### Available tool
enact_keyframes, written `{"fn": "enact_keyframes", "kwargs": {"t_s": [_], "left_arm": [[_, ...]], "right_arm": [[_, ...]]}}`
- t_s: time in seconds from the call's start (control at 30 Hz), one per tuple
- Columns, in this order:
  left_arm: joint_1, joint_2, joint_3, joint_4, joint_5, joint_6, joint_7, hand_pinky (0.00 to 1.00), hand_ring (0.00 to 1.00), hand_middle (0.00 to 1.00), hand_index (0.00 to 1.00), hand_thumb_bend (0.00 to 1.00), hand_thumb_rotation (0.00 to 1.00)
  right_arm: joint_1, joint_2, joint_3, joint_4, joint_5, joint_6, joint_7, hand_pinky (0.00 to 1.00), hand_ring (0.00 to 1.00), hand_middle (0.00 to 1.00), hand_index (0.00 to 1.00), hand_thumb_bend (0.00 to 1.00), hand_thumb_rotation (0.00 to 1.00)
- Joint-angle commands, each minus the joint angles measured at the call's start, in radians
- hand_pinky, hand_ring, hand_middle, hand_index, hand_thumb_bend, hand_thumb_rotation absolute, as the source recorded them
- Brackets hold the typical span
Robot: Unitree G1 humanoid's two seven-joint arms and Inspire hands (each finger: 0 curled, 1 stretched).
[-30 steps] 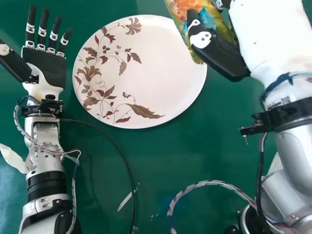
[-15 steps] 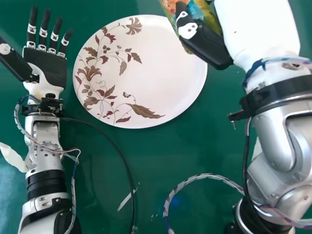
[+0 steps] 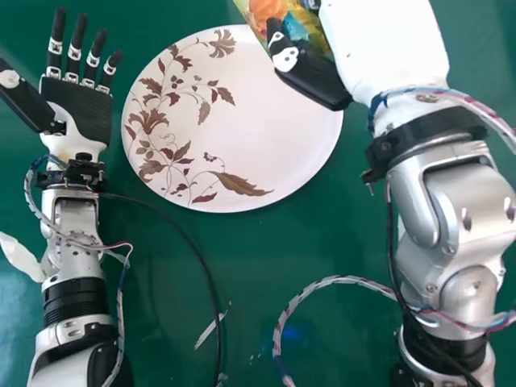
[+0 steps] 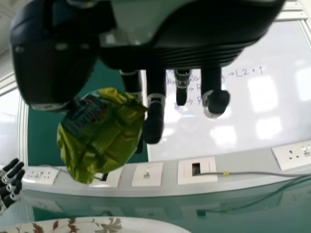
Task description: Pick up biscuit and place it in the plate
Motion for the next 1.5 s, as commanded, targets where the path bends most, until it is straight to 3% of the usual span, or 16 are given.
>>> {"fn": "enact_keyframes", "kwargs": {"t_s": [0.0, 0.17, 0.33, 0.53, 0.8, 0.97, 1.1, 1.3, 1.47], "left_arm": [[0.064, -0.02, 0.018, 0.065, -0.001, 0.014, 0.002, 0.55, 0.7, 0.83, 0.9, 1.0, 0.69], [0.072, -0.023, 0.007, 0.043, 0.017, 0.018, 0.024, 0.58, 0.73, 0.84, 0.91, 1.0, 0.66], [0.071, -0.03, 0.015, 0.034, -0.013, 0.036, -0.011, 0.62, 0.75, 0.85, 0.92, 1.0, 0.68], [0.08, -0.034, 0.019, 0.001, -0.03, 0.074, 0.01, 0.66, 0.76, 0.86, 0.92, 1.0, 0.71], [0.088, -0.031, 0.013, 0.003, -0.013, 0.064, -0.016, 0.74, 0.78, 0.88, 0.95, 1.0, 0.71], [0.092, -0.035, 0.018, -0.009, -0.026, 0.08, -0.013, 0.71, 0.78, 0.88, 0.95, 1.0, 0.65], [0.094, -0.037, 0.023, -0.018, -0.037, 0.103, -0.001, 0.73, 0.78, 0.89, 0.95, 0.99, 0.66], [0.105, -0.044, 0.017, -0.043, -0.046, 0.132, 0.024, 0.68, 0.78, 0.88, 0.95, 0.99, 0.66], [0.107, -0.044, 0.014, -0.04, -0.041, 0.135, 0.022, 0.72, 0.8, 0.89, 0.96, 0.98, 0.65]], "right_arm": [[-0.026, -0.005, 0.015, 0.013, 0.017, 0.007, 0.009, 0.01, 0.06, 0.13, 0.16, 0.0, 0.0], [-0.038, -0.026, 0.03, 0.045, 0.038, 0.018, 0.017, 0.0, 0.06, 0.13, 0.16, 0.0, 0.0], [-0.047, -0.079, 0.041, 0.056, 0.062, -0.001, 0.031, 0.0, 0.06, 0.13, 0.14, 0.0, 0.0], [-0.052, -0.135, 0.059, 0.072, 0.095, -0.025, 0.023, 0.01, 0.07, 0.14, 0.16, 0.0, 0.0], [-0.06, -0.17, 0.085, 0.091, 0.137, -0.032, 0.06, 0.01, 0.07, 0.13, 0.15, 0.0, 0.0], [-0.061, -0.18, 0.106, 0.118, 0.171, -0.029, 0.075, 0.01, 0.07, 0.14, 0.15, 0.0, 0.0], [-0.058, -0.182, 0.117, 0.141, 0.194, -0.024, 0.076, 0.01, 0.07, 0.13, 0.14, 0.0, 0.0], [-0.049, -0.193, 0.135, 0.161, 0.195, -0.022, 0.055, 0.01, 0.07, 0.12, 0.12, 0.0, 0.0], [-0.046, -0.2, 0.145, 0.169, 0.201, -0.017, 0.07, 0.0, 0.06, 0.12, 0.12, 0.0, 0.0]]}}
